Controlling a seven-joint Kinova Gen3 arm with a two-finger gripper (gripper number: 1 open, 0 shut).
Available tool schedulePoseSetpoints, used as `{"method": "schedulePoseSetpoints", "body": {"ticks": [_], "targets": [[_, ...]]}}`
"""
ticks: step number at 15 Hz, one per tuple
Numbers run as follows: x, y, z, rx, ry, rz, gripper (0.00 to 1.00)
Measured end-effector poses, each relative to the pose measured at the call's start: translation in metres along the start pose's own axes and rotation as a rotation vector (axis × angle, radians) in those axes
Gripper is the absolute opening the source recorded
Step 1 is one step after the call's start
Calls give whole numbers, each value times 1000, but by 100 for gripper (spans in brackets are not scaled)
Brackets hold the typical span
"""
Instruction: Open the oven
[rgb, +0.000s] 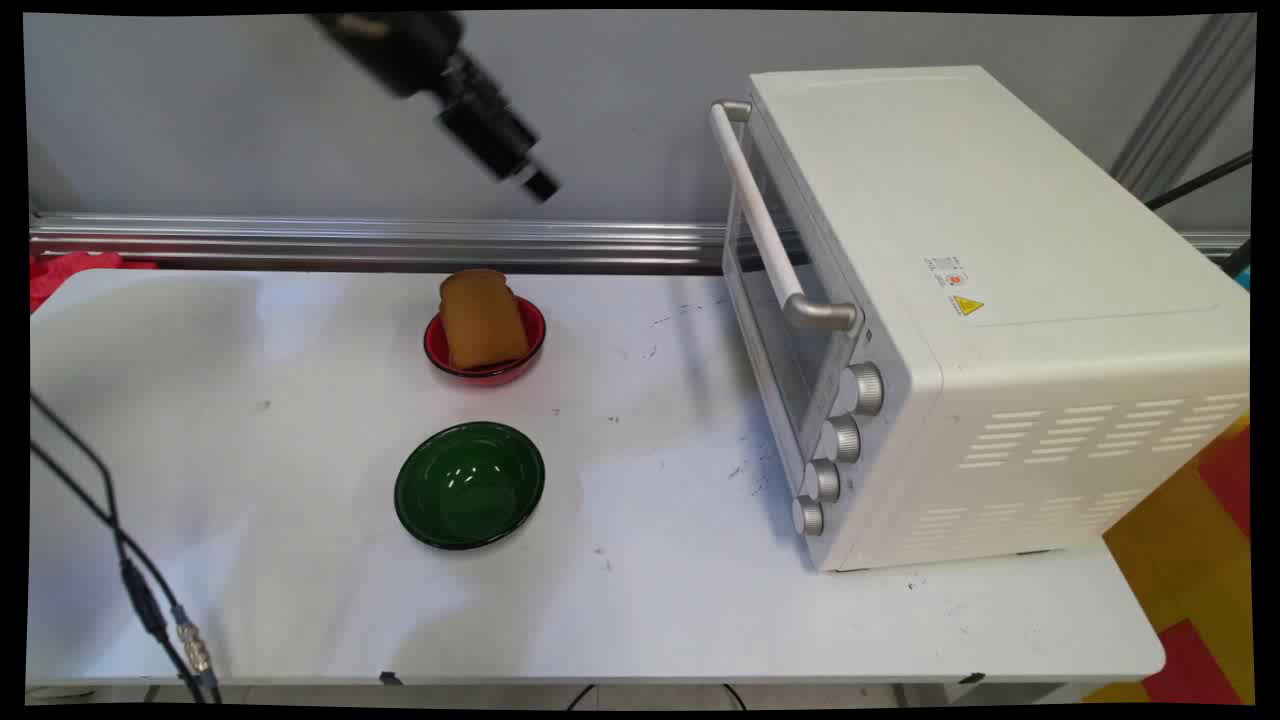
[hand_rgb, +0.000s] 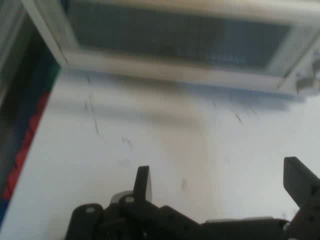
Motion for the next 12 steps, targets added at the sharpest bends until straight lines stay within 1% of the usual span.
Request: {"method": "schedulePoseSetpoints", "body": {"ticks": [3,4,8,12], "targets": [[35,-1,11,12,21,42,100],[51,-2,17,18,29,64,100],[93,-6,38,25,45,123,100],[118,-9,55,21,50,161,100]]}}
